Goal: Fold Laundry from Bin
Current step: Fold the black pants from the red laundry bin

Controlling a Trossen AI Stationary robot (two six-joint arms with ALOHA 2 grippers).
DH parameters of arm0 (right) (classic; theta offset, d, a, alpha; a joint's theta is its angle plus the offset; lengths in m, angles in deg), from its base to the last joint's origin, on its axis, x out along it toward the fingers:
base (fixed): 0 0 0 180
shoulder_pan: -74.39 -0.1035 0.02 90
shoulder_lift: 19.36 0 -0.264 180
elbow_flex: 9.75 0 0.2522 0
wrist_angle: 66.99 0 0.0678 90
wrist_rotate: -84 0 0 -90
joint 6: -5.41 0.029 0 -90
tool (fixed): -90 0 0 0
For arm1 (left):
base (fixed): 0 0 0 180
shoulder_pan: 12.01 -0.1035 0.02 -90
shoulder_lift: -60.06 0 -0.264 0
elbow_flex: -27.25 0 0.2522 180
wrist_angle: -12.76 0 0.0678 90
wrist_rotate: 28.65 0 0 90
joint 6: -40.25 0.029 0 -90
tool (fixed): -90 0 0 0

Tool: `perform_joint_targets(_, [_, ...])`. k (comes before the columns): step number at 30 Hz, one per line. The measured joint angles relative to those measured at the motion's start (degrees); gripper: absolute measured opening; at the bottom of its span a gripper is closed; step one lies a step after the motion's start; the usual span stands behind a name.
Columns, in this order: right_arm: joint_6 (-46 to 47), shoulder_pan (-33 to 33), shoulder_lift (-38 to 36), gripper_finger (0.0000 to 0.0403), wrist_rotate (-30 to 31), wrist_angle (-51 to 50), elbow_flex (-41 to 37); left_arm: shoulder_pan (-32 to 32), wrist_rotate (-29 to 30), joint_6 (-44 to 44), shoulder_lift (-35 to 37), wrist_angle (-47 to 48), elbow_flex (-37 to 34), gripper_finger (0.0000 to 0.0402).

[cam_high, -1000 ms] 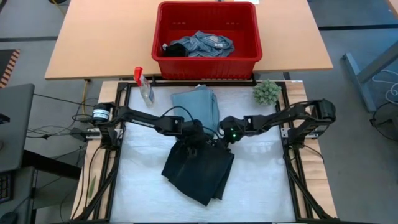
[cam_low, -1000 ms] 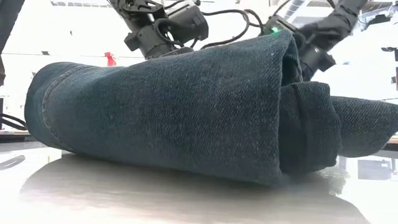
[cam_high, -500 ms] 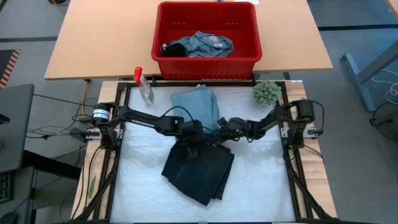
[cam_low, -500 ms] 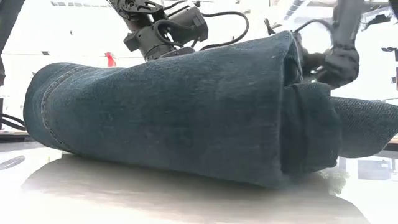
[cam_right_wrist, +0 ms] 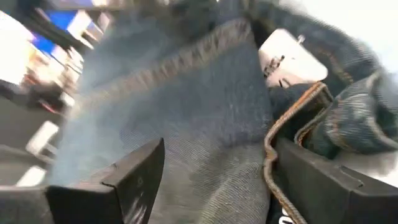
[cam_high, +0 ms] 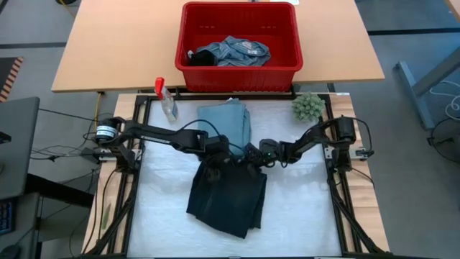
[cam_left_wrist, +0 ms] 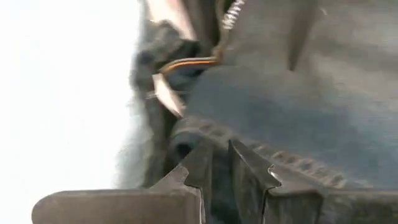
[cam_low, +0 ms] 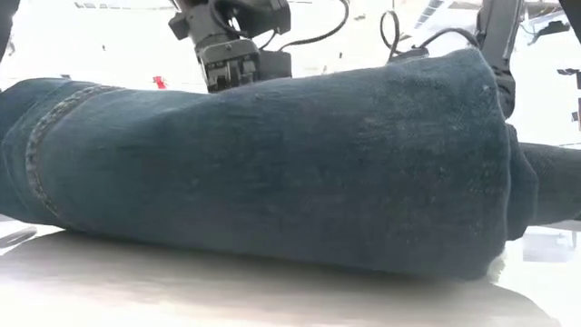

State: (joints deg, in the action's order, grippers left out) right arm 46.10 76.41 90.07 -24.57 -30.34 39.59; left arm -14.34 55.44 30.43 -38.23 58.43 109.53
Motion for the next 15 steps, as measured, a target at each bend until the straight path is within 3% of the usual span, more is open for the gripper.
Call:
perform_joint_targets(5, [-9.04,-2.46,-0.31,0.0327,3.27,-19.03,7.18,-0.65,3.74,0.66,0.74,2.15,0.00,0.0043])
perform_joint_targets(15, [-10.98,-1.80,-3.84,0.0327,3.02,-28.53,10.68,-0.68,2.01,-1.90,2.67,0.50,0.00,0.0043])
